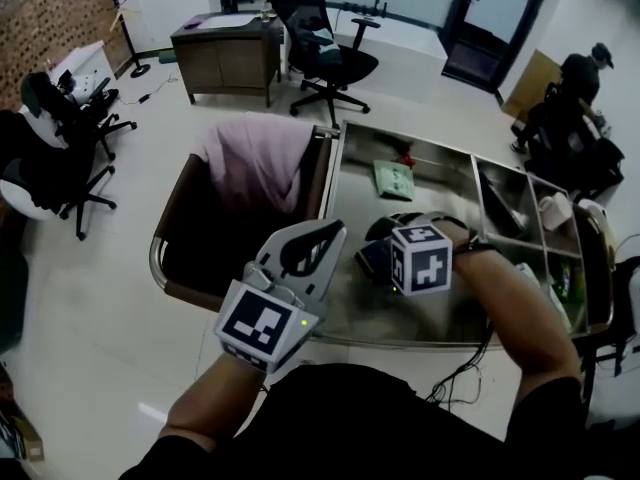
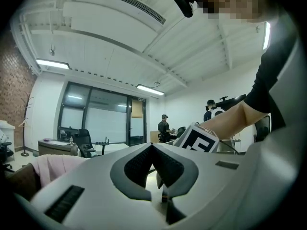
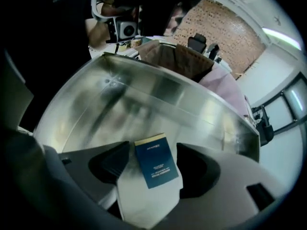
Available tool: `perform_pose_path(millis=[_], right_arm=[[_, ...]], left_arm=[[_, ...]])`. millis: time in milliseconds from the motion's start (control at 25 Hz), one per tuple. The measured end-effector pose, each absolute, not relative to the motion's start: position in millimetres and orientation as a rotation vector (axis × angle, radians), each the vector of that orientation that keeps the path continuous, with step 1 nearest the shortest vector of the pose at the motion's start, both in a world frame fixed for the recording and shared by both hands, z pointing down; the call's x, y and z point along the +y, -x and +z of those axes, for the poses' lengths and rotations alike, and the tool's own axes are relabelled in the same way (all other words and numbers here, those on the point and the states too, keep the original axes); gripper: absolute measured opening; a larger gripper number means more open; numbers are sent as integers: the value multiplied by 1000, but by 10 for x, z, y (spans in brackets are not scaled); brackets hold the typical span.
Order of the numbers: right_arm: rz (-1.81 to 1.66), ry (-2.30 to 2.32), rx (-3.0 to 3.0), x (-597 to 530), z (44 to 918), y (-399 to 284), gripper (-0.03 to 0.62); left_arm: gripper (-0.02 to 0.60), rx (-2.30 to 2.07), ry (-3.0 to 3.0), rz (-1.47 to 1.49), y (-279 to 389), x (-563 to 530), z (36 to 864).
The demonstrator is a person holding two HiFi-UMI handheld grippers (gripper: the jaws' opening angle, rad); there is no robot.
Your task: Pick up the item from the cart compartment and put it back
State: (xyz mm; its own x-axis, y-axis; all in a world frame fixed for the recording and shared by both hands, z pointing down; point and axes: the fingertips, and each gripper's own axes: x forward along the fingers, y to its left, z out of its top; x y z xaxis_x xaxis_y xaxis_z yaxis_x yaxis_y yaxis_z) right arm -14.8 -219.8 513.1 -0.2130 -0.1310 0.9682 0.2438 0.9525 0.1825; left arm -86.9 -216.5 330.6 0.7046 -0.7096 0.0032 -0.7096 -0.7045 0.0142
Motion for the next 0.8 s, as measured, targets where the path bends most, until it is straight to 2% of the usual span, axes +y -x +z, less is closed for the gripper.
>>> perform_pose_path(millis=[400, 520, 800], right_arm=[[-199, 217, -1702, -2216, 5294, 145, 336], [-153, 234, -1714, -2198, 5307, 125, 302], [-241, -2, -1807, -2477, 5037, 82, 281]], left_arm=[[0, -1219, -2865, 6, 897, -2256, 3368], [0, -1213, -2868, 9, 876, -2255, 3397], [0, -1205, -2877, 11, 824, -2187, 3369]])
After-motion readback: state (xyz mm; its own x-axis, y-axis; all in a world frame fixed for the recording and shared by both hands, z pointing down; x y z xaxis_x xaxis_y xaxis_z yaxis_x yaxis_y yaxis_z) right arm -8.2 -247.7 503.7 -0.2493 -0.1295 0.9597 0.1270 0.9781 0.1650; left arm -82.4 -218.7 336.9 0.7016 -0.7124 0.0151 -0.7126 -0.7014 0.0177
